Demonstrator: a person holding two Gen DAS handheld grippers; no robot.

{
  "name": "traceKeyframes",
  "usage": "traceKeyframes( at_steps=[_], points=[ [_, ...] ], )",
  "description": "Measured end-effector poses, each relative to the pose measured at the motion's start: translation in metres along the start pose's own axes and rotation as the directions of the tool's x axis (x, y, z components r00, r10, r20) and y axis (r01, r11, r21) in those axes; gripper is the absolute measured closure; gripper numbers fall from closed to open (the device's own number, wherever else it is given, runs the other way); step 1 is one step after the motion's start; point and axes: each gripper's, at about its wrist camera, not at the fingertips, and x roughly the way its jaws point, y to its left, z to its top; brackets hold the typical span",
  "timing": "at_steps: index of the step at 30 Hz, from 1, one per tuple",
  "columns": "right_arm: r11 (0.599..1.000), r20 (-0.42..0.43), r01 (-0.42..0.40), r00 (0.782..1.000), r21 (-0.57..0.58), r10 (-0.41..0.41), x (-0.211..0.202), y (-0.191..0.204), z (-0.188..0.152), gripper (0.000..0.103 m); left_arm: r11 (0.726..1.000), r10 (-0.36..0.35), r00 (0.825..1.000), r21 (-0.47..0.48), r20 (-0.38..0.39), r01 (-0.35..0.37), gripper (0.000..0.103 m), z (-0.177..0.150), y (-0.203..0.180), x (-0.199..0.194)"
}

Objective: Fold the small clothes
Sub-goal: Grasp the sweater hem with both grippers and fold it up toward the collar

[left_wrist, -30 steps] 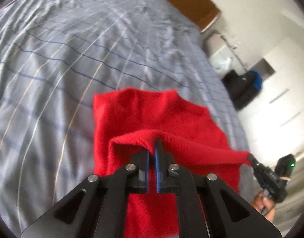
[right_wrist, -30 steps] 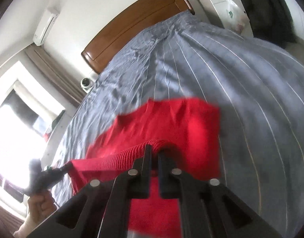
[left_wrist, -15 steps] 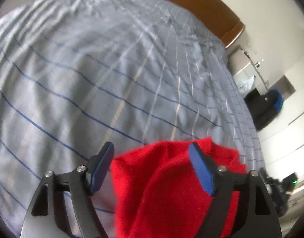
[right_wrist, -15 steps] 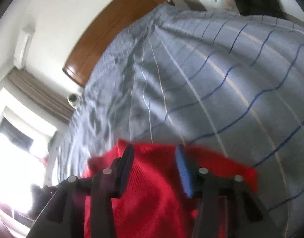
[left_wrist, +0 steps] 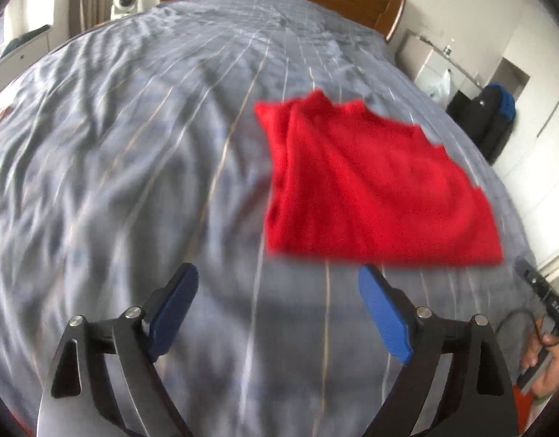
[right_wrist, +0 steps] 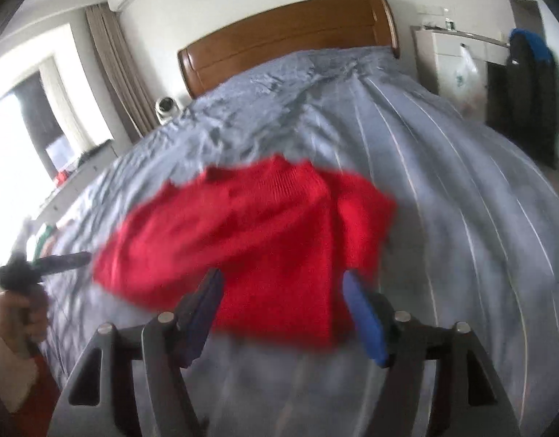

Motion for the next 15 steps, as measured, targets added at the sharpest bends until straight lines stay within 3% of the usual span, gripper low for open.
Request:
traceKeyframes(
  at_steps=[3, 5, 8, 11, 15],
  points=[
    [0.999, -0.014, 0.048, 0.999, -0.023, -0.048, -0.004, 0.008, -0.034, 0.035, 1.000, 0.022, 1.000, 0.021, 0.016, -0.023, 0.012, -0.026, -0.009, 0.000],
    [0.995, 0.004, 0.086, 0.996, -0.043, -0.086, -0.008, 0.015, -0.048, 0.035, 0.993, 0.078, 0.995, 0.088, 0.054, -0.083, 0.008, -0.037, -0.019, 0.007],
    [0.988, 0.023, 0.142, 0.990, -0.060, -0.141, -0.003, 0.020, -0.063, 0.025, 0.971, 0.127, 0.986, 0.188, 0.111, -0.147, 0.003, -0.048, -0.027, 0.018],
    [0.985, -0.011, 0.151, 0.988, -0.080, -0.153, 0.016, 0.016, -0.080, 0.021, 0.968, 0.116, 0.982, 0.206, 0.147, -0.145, 0.001, -0.051, -0.024, 0.024],
    [0.989, 0.030, 0.127, 0.992, -0.076, -0.125, 0.018, 0.010, -0.085, 0.016, 0.968, 0.100, 0.981, 0.211, 0.166, -0.134, 0.001, -0.053, -0.020, 0.024]
  ],
)
